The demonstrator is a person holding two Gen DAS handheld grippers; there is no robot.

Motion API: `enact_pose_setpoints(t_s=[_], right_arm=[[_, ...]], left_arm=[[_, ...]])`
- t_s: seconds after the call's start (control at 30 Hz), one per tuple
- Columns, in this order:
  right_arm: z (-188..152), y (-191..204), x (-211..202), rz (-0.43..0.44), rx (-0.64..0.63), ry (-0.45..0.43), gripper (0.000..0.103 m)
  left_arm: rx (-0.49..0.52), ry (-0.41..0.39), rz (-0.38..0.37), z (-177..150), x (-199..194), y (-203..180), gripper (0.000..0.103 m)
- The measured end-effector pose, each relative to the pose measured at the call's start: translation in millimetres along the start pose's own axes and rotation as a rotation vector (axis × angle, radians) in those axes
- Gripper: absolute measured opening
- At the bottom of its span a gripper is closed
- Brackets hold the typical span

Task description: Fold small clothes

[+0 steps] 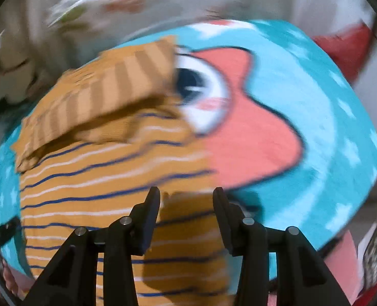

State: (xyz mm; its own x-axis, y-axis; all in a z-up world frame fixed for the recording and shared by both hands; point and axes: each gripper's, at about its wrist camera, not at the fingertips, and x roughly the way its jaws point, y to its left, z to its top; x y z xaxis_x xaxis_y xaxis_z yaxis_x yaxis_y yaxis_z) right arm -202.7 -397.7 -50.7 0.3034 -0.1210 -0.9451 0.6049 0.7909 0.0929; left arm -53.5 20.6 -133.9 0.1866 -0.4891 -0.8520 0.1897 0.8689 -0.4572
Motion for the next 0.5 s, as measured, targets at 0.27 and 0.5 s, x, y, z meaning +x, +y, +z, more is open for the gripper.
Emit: enact_pose_setpoints(t_s=[0.27, 0.5], right_arm=[[-21, -65, 27, 0.480, 0.193, 0.126, 0.052], [-68, -58, 37, 0.786, 0.186, 0.280, 0.052]], left_arm=[[-0.035, 0.006, -0.136, -48, 6, -24, 0.066], [-0.107, -0.021, -0.214, -98, -5, -23, 0.065]])
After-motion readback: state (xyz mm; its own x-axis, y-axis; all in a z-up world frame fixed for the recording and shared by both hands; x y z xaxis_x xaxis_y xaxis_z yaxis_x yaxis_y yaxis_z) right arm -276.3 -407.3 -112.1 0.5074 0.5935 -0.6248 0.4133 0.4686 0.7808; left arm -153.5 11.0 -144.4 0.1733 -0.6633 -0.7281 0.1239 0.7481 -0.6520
